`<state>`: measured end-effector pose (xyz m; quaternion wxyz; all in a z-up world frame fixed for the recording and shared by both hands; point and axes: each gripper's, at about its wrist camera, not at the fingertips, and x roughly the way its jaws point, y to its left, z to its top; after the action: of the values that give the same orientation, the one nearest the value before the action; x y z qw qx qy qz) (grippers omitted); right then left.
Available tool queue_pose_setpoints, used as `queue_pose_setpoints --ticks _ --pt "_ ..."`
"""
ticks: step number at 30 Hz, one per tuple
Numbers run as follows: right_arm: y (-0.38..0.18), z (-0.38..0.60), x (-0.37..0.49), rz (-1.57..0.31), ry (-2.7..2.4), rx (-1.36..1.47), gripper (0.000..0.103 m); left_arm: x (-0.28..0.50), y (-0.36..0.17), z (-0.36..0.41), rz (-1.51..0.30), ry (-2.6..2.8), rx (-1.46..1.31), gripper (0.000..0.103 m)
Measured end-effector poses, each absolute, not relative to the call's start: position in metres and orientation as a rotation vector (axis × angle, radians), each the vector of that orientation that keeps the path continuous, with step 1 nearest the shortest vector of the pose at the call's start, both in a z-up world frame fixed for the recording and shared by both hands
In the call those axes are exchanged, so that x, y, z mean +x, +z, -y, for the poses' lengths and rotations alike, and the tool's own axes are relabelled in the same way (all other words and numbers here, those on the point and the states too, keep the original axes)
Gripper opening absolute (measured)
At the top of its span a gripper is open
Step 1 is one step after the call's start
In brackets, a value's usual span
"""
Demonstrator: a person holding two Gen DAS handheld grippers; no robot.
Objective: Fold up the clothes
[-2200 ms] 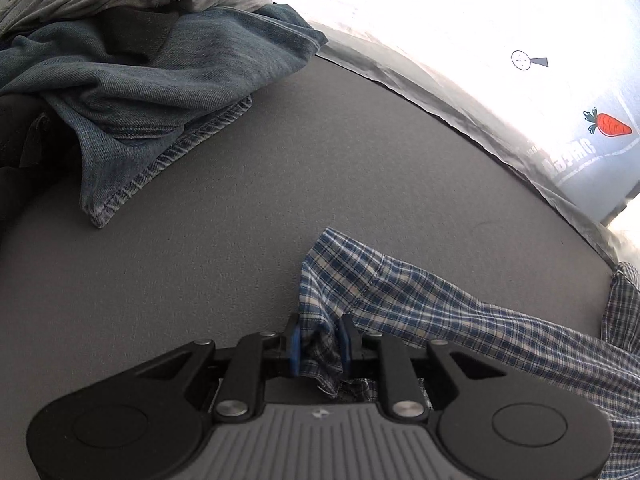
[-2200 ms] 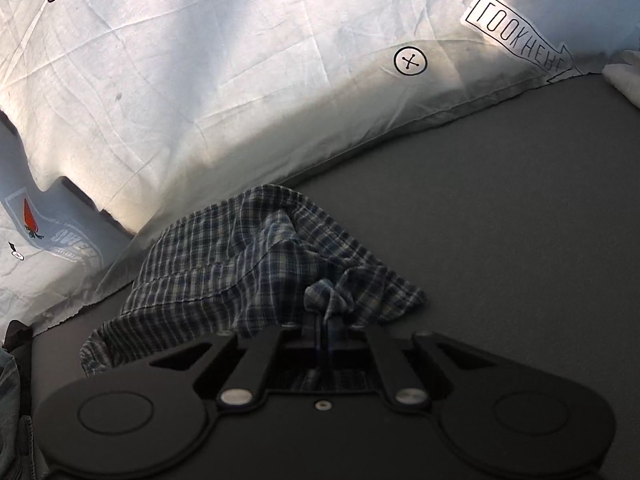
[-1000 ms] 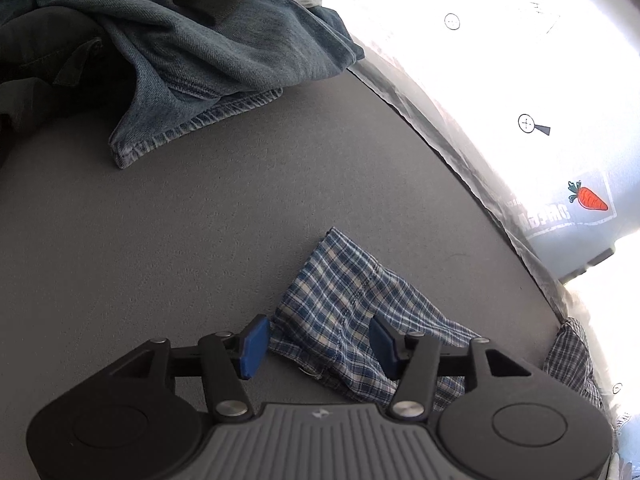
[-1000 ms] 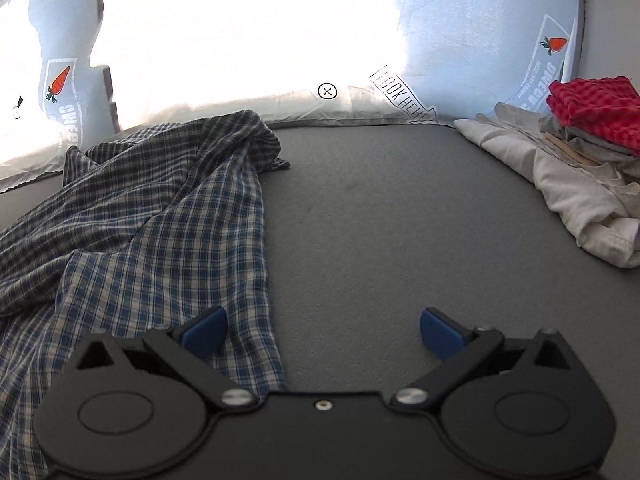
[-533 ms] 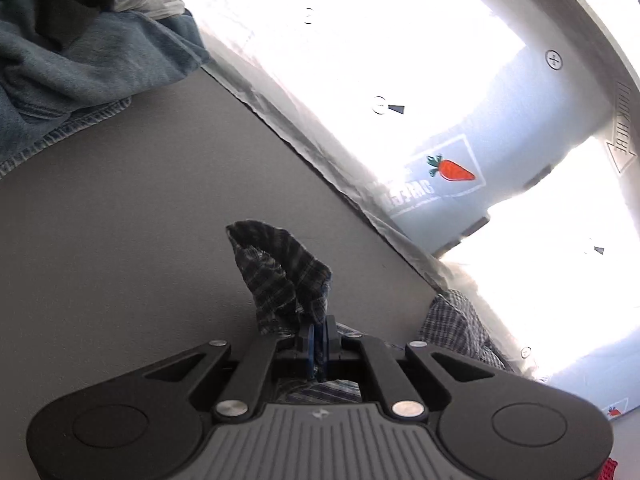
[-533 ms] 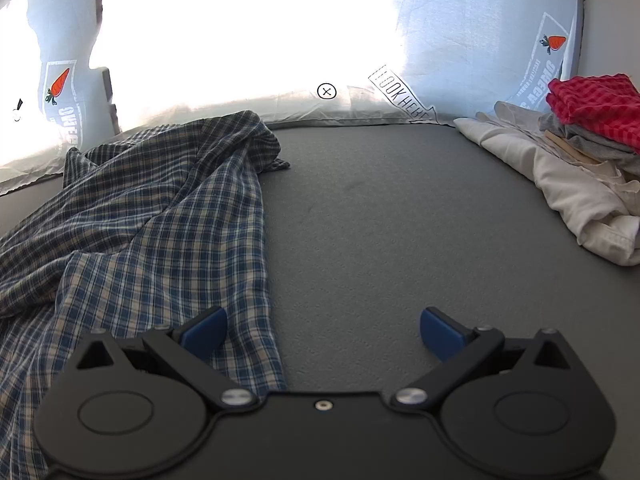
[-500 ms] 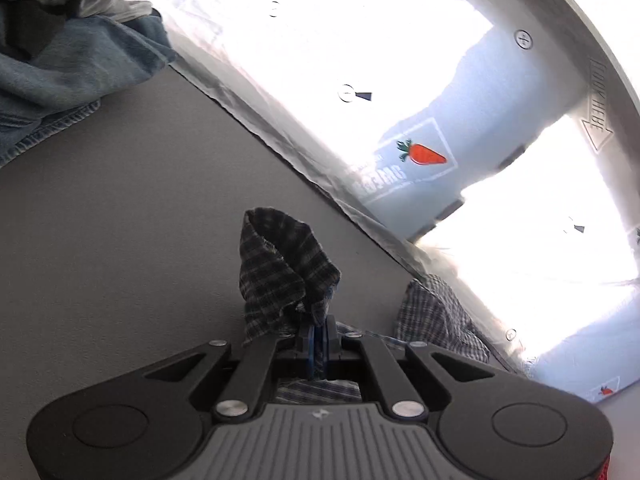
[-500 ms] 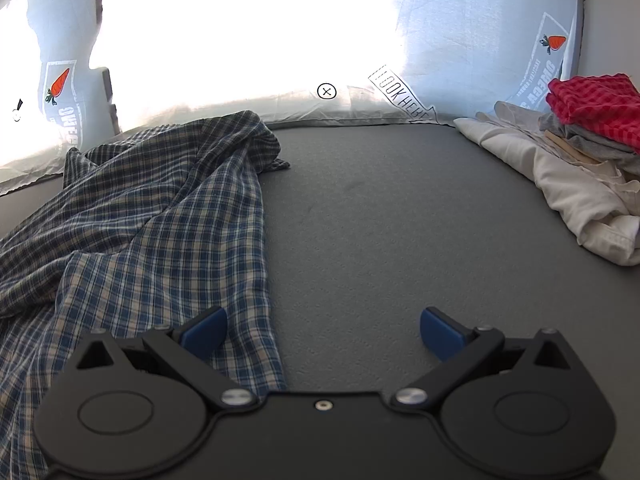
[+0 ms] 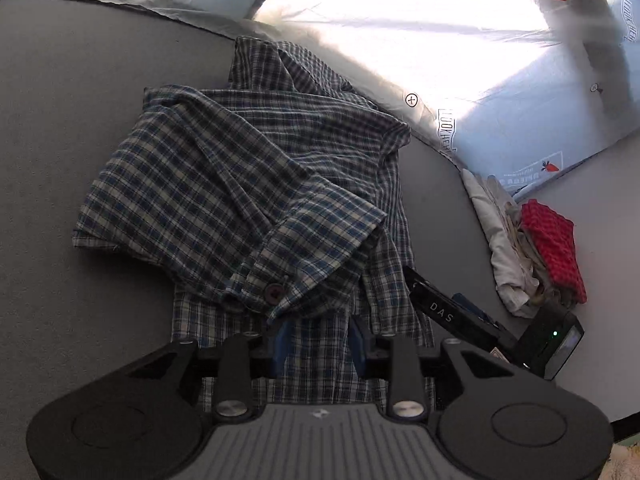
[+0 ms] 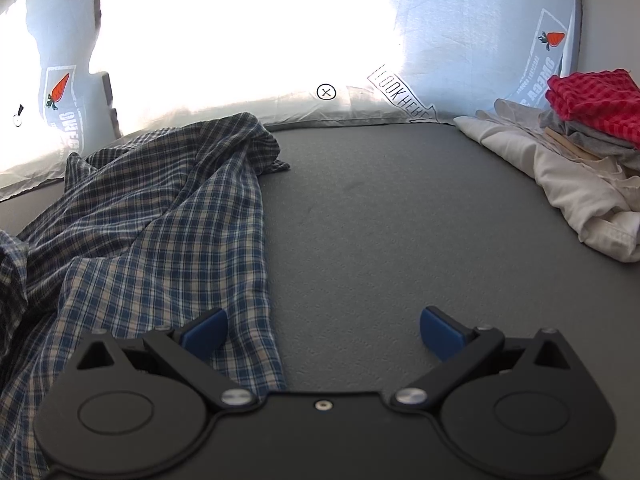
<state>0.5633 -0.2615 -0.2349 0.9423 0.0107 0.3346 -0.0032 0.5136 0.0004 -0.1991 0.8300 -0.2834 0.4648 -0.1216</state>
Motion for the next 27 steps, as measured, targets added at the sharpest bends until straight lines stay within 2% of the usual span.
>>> queue_pose_setpoints --ticks 2,4,9,11,15,17,20,22,25,27 --pt "-0.234 0.262 0.564 -0.69 -0.003 0.02 0.103 0.503 -0.195 -0.011 -0.974 -0.238 -0.634 0.054" --pt "-0.231 0.263 0.565 -0.713 0.01 0.02 0.103 0.493 -0.192 -0.02 -0.958 -0.213 -0.659 0.058" --pt "-0.214 0.278 0.565 -0.773 0.06 0.154 0.103 0.486 -0.204 -0.036 -1.001 -0.11 -0.715 0.064" --pt "-0.202 0.284 0.562 -0.733 0.075 0.231 0.103 0.489 -0.214 -0.039 -1.058 -0.055 -0.697 0.063" --pt "-0.175 0.285 0.567 -0.681 0.192 0.401 0.103 0.49 -0.219 -0.046 -1.054 -0.07 -0.759 0.071" --pt "-0.167 0.277 0.573 -0.689 0.287 0.454 0.103 0.493 -0.222 -0.05 -1.051 -0.08 -0.813 0.086" --pt "-0.162 0.243 0.583 -0.757 0.422 0.39 0.103 0.499 -0.228 -0.058 -1.058 -0.09 -0.909 0.096" --pt "-0.163 0.221 0.586 -0.784 0.493 0.316 0.099 0.503 -0.23 -0.061 -1.068 -0.096 -0.95 0.1" --pt "-0.169 0.198 0.592 -0.831 0.589 0.285 0.082 0.505 -0.232 -0.064 -1.069 -0.107 -0.996 0.103" --pt "-0.175 0.186 0.597 -0.866 0.648 0.279 0.065 0.505 -0.235 -0.065 -1.066 -0.11 -1.021 0.103"
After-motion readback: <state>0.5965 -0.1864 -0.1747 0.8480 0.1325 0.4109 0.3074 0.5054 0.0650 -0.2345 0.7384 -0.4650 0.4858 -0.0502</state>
